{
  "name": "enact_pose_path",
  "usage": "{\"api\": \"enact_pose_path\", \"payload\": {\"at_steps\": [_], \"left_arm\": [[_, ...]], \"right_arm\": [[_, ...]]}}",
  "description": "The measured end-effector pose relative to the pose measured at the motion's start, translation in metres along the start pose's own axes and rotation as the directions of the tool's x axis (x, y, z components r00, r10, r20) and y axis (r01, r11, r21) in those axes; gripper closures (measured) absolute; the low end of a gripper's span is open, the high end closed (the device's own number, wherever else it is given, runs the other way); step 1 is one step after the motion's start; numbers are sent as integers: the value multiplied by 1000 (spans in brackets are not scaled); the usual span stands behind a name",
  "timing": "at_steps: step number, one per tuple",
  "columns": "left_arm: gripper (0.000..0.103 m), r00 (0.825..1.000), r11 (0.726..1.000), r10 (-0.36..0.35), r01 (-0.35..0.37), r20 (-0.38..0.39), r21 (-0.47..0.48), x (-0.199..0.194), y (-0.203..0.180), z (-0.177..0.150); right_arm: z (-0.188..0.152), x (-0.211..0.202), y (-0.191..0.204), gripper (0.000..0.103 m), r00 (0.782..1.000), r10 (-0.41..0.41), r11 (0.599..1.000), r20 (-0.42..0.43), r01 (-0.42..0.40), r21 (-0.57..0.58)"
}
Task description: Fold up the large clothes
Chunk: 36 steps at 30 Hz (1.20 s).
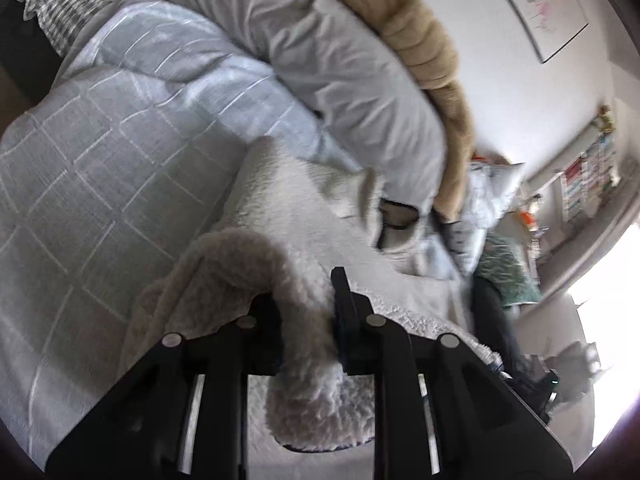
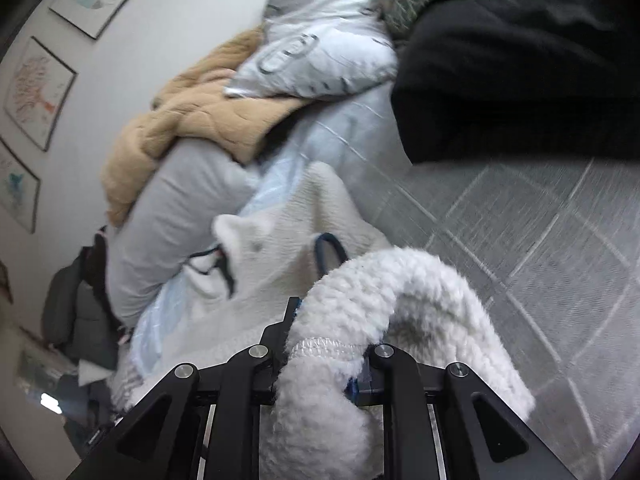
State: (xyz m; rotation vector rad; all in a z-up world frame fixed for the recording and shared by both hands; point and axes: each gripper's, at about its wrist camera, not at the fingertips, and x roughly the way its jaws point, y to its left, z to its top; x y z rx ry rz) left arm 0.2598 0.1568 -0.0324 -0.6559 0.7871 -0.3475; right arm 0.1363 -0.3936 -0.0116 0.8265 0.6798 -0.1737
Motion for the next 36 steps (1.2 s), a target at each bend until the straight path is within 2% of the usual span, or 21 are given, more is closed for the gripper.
{"api": "enact_pose_path", "payload": {"at_steps": [3,6,8,10,11,12,13,14,15,19,22,24,27,30,34,36], "left_arm": [[78,998,998,65,-65,-17,4,28,8,-1],[77,997,997,73,-73,-32,-4,49,18,-2],[75,997,998,64,-65,-43,-6,52,19,-1],[67,995,998,62,-62,-75,-2,48,15,3],[59,994,999,53,-53,-101,7,44,12,5],[49,992,999,45,-43,-120,17,41,8,6],[43,990,999,44,-41,-133,25,36,5,8],[33,989,998,52,-48,-135,35,29,3,9],[26,991,997,62,-56,-120,53,20,0,11],[24,996,992,65,-58,-61,110,-10,1,18],[24,996,988,88,-85,-19,130,-29,11,22],[24,992,983,123,-121,-4,141,-33,17,24],[24,983,970,185,-183,7,159,-33,23,24],[24,973,959,230,-225,-8,170,-25,27,21],[24,971,945,234,-217,-42,246,-6,13,14],[24,966,925,252,-224,-52,305,9,1,10]], "right_arm": [[-2,24,5,84,997,-82,995,-8,81,-50],[-2,44,7,83,991,-131,985,-13,129,-111],[0,52,5,81,991,-129,984,-23,125,-128],[2,50,6,76,992,-119,984,-45,112,-141],[4,47,7,74,992,-107,984,-64,97,-148],[5,43,7,68,993,-94,985,-77,82,-152],[7,38,8,60,993,-69,987,-95,54,-151],[8,33,8,55,993,-49,988,-106,33,-151],[10,26,9,47,994,-35,988,-108,18,-153],[17,-10,11,38,998,-5,980,-67,-8,-197],[19,-37,7,31,1000,-22,970,9,24,-242],[19,-47,-1,31,999,-36,969,36,44,-245],[18,-46,-9,31,995,-85,963,43,93,-253],[12,-37,-11,31,986,-161,939,31,163,-304],[3,-24,7,31,976,-212,892,40,210,-401],[3,-13,18,31,976,-215,874,44,212,-436]]}}
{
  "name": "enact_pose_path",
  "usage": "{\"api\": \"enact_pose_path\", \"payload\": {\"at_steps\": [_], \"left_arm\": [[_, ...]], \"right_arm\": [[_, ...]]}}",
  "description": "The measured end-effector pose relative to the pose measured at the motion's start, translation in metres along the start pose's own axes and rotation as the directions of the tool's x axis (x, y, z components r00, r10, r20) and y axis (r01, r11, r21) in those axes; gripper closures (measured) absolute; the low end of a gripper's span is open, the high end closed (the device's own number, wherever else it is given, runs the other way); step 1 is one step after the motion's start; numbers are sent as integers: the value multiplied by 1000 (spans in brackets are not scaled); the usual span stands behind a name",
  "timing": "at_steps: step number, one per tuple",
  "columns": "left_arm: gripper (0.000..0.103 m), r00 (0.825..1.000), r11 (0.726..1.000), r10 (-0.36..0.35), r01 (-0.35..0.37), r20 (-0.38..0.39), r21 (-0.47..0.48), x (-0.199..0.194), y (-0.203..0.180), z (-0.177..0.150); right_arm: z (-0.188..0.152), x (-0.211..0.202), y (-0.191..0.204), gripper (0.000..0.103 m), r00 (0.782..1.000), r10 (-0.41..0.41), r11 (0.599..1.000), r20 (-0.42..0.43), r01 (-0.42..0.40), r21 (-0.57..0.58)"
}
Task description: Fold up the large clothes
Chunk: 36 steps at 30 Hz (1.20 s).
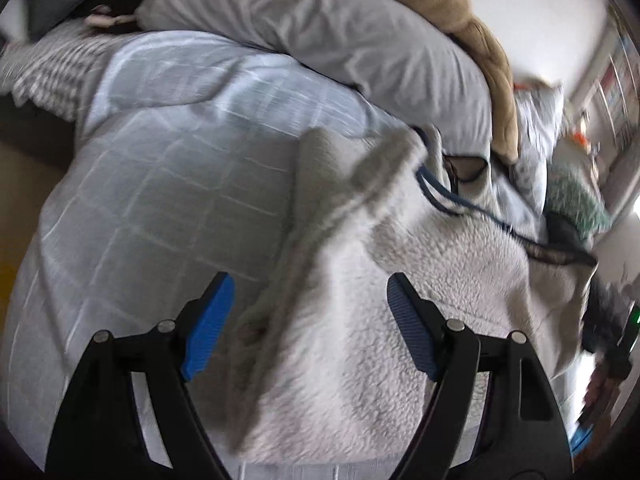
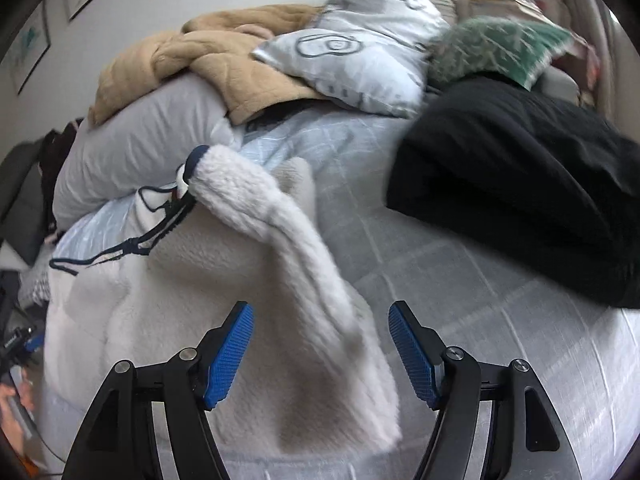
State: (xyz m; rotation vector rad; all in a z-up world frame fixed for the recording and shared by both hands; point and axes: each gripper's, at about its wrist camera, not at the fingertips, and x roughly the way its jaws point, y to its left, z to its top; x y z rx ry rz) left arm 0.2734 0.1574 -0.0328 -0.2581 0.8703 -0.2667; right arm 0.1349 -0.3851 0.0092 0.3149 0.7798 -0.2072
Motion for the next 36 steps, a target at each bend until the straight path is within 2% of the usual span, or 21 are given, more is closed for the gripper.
{"api": "enact_pose_path", "payload": {"at_steps": [3,5,7,8,9,10,11,12,14,16,19,22,26,29,32,33,34,36], "left_arm": [[24,999,994,49,-49,4,100,16,-18,10],[24,999,989,50,-51,7,138,25,-25,20],[32,999,985,47,-46,-5,167,36,-30,31],[56,999,984,39,-35,-21,175,41,-32,36],[92,999,985,20,-11,-51,174,48,-34,42],[91,998,985,11,-1,-57,172,50,-37,45],[91,1000,983,12,-7,-23,182,46,-41,49],[91,999,978,10,-20,47,208,35,-49,53],[91,991,977,1,-30,137,213,19,-58,65],[91,972,979,6,-54,234,198,5,-66,83],[91,946,983,42,-96,323,154,4,-75,119],[91,929,977,105,-163,355,138,27,-85,147],[90,916,951,199,-266,348,156,84,-91,164],[90,922,939,238,-299,305,169,130,-79,164],[89,937,930,278,-317,210,185,177,-66,156],[88,951,936,279,-301,135,184,194,-60,154],[87,954,939,278,-295,112,180,200,-57,155],[80,950,936,289,-307,121,173,199,-55,158]], "right_arm": [[13,18,17,31,999,-34,997,-8,33,-74],[24,28,27,31,999,-51,992,11,52,-115],[32,39,33,32,999,-42,991,32,46,-129],[36,46,35,35,999,-34,991,34,38,-125],[37,51,37,53,999,-27,992,33,31,-123],[39,58,39,87,999,-23,992,32,27,-123],[41,60,41,90,998,-32,992,49,37,-119],[42,56,41,91,993,-42,994,106,53,-101],[51,49,42,91,980,-49,997,194,59,-49],[67,47,48,91,965,-77,996,249,87,-29],[102,51,59,91,940,-121,992,319,126,7],[136,69,69,91,924,-163,986,347,161,35],[159,119,85,91,916,-237,969,325,247,12],[163,168,85,91,925,-271,958,266,285,-16],[160,217,75,91,949,-275,959,156,282,-27],[158,239,68,90,960,-271,961,72,274,-33],[158,252,66,89,962,-272,961,23,273,-40],[159,270,67,87,957,-287,957,-50,284,-67]]}}
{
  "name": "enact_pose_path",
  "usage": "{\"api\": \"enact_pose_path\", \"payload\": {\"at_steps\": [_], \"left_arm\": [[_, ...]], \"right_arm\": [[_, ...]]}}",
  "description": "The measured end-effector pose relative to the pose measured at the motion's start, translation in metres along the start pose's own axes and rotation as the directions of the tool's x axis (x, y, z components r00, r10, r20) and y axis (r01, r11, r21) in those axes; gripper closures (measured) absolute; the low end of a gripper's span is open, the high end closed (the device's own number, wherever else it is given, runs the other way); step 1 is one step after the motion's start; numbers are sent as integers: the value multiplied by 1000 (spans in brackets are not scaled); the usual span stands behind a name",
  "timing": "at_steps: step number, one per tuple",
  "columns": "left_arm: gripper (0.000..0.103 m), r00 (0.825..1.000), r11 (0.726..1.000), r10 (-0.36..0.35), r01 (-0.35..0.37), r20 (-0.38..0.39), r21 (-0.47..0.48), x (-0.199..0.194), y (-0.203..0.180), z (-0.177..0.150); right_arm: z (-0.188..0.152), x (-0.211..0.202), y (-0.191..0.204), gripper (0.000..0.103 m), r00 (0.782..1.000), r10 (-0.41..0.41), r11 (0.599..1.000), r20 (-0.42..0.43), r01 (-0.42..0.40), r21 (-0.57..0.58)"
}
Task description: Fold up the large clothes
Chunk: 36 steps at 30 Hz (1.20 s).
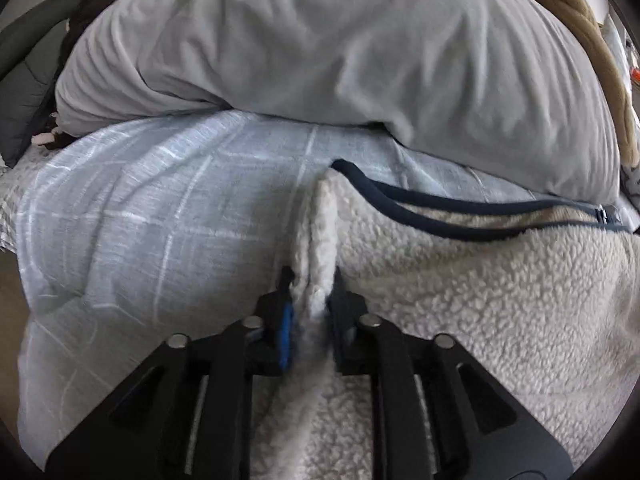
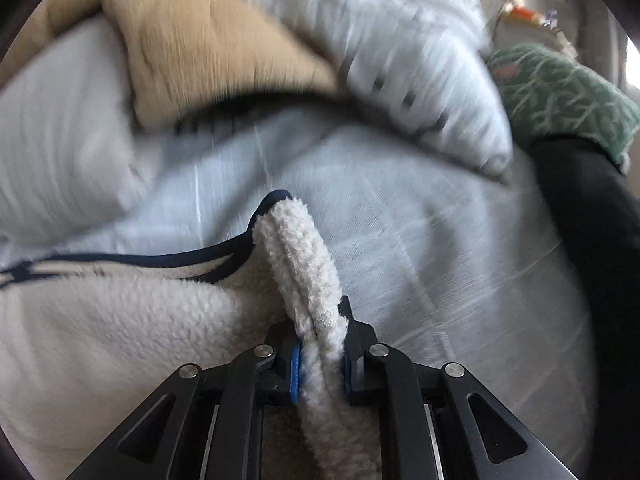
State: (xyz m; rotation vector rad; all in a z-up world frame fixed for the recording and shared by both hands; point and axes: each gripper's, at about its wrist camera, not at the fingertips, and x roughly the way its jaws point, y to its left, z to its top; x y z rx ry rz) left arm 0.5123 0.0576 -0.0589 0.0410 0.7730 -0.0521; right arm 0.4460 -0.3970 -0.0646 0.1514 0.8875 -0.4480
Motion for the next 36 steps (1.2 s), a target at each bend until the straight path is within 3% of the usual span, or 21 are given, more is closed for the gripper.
{"api": "enact_pose_path", "payload": {"at_steps": [3,4,5,6,8,11,12,17,21,27,36], "left_arm": [[73,1000,1000,-17,17,-3,-26,-1,7,0],[65,1000,999,2,-2,-3,-35,-2,9,0],[47,1000,998,30,-31,-6,-47,-2,12,0],[38,998,996,56,-57,-16,-65,-2,18,1],[37,999,996,23,-26,-45,-87,-9,22,4],[35,997,995,34,-41,-72,-90,-45,25,4],[27,997,996,28,-35,-78,-83,-57,25,2],[23,989,993,-69,55,-134,-101,-129,32,-26],[20,976,984,-133,108,-171,-145,-163,41,-48],[11,970,983,-166,149,-176,-105,-220,40,-93],[11,942,968,-234,203,-240,-148,-246,38,-158]], "right_arm": [[1,5,8,84,999,-44,998,-19,43,-39],[0,4,10,84,998,-54,998,-16,54,-43],[-1,2,10,83,998,-64,997,-13,64,-46],[-3,-3,11,80,998,-70,996,-7,70,-49],[-4,-19,8,72,998,-66,996,14,67,-53],[-6,-61,-3,47,998,-24,998,59,27,-51],[-9,-76,-6,39,998,2,998,69,2,-62],[-36,-146,-26,37,995,82,993,53,-77,-90],[-67,-189,-42,33,991,132,990,35,-129,-64],[-117,-245,-65,25,981,193,981,25,-193,3],[-174,-282,-71,21,960,279,953,6,-278,118]]}}
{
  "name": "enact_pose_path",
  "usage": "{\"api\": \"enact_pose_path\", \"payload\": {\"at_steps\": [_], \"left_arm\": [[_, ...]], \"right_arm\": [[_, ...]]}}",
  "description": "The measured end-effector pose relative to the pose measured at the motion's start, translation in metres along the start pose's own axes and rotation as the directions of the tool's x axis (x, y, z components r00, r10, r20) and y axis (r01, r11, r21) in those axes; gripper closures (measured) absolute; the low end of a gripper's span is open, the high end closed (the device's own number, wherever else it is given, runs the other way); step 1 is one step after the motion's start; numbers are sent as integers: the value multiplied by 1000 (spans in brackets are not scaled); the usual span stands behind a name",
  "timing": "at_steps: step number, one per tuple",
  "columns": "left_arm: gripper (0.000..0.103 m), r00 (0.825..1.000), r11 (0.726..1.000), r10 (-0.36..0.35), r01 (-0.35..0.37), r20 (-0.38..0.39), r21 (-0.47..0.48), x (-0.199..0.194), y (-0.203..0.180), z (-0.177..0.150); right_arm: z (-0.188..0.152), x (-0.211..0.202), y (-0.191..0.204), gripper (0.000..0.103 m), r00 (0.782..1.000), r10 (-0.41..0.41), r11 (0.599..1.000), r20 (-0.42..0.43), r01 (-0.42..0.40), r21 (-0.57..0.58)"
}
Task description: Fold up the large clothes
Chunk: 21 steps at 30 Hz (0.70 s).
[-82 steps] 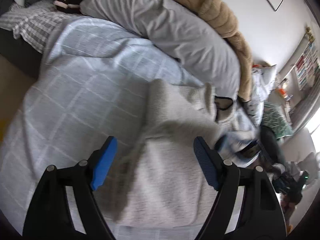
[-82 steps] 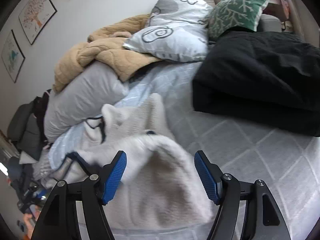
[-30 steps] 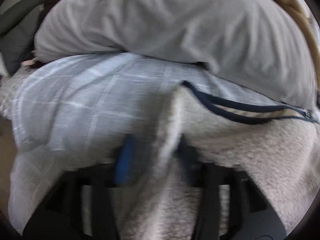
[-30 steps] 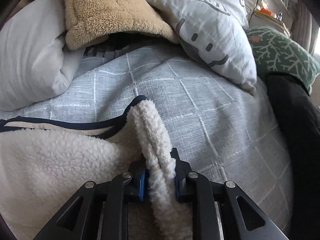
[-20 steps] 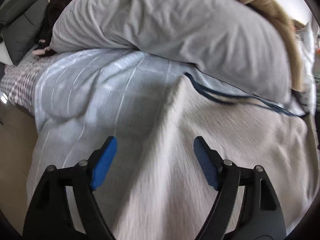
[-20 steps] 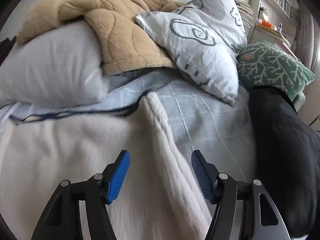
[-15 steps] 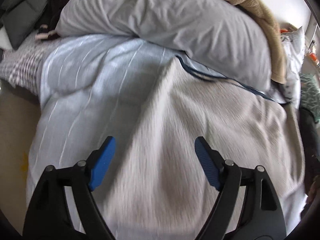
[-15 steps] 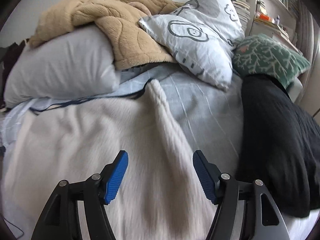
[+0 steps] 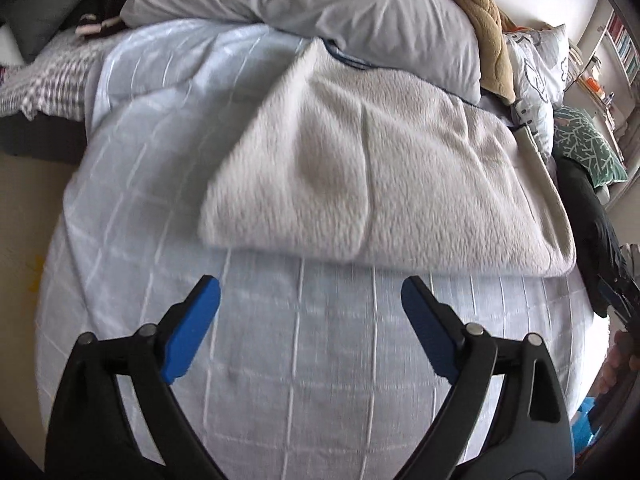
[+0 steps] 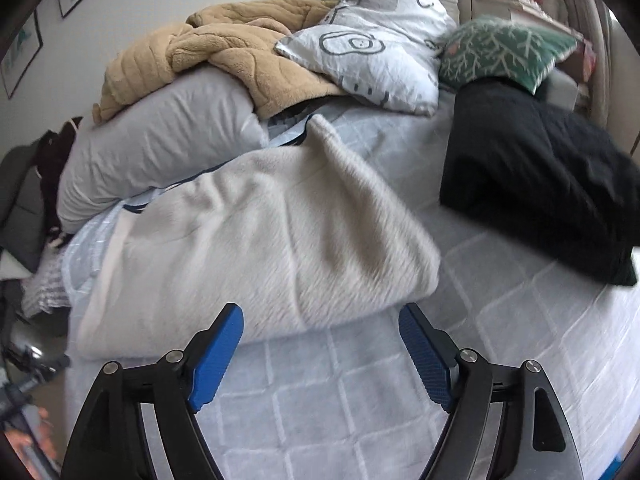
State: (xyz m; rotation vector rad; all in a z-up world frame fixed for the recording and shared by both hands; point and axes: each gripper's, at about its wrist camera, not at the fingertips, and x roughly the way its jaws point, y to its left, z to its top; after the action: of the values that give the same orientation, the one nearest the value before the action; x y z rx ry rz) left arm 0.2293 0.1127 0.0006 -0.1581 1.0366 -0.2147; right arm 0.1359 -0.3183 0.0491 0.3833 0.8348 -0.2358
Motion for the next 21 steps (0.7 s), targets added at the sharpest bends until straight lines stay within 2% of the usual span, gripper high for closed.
{"api": "enact_pose_path", "payload": {"at_steps": [4,6,8,11,17,21], "left_arm": [[11,1000,999,-2,2,-11,-35,18,6,-16],[11,998,998,3,-7,-69,-55,31,10,-20],[11,995,996,-29,21,-95,-85,40,14,-21],[11,993,986,-62,45,-103,-162,55,24,-19],[11,993,950,-111,95,-35,-298,76,39,-12],[11,992,937,-121,123,26,-326,83,41,-7]], "right_arm": [[-15,5,3,19,1000,-26,998,1,26,-49],[-22,15,3,19,999,-43,997,-21,41,-70],[-24,27,4,19,996,-60,994,-70,54,-93],[-26,40,-1,19,995,-74,995,-71,69,-77],[-22,71,-15,19,992,-25,999,-123,29,29],[-17,85,-19,19,994,-28,998,-104,34,61]]}}
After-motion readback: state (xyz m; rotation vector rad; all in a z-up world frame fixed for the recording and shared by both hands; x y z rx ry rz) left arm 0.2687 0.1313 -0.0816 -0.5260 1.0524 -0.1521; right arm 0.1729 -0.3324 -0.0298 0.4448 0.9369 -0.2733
